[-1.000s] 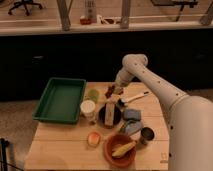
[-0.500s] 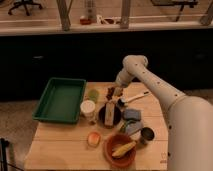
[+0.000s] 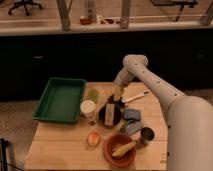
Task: Place grapes in table surface
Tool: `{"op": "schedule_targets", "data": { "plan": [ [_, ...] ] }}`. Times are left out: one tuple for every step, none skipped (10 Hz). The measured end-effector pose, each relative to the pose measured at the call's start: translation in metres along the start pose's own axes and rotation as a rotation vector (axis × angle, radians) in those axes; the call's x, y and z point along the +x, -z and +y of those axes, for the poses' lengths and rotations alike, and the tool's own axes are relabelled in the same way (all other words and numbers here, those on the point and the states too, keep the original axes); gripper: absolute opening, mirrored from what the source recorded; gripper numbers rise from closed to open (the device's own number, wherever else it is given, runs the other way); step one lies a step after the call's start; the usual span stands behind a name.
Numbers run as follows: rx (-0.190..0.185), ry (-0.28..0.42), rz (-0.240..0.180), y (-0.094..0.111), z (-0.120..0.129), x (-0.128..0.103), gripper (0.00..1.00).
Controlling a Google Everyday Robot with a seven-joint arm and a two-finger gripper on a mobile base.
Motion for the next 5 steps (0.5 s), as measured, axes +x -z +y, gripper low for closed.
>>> {"op": "schedule_targets", "data": {
  "plan": [
    [0.003, -0.001, -0.004, 0.004, -0.001, 0.002, 0.80],
    [0.007, -0.001, -0.010, 0.008, -0.003, 0.003, 0.80],
    [0.009, -0.001, -0.015, 0.011, -0.004, 0.004, 0.80],
    [0.011, -0.001, -0.018, 0.013, -0.005, 0.004, 0.80],
    [0.013, -0.002, -0.022, 0.017, -0.006, 0.005, 0.80]
  ]
}}
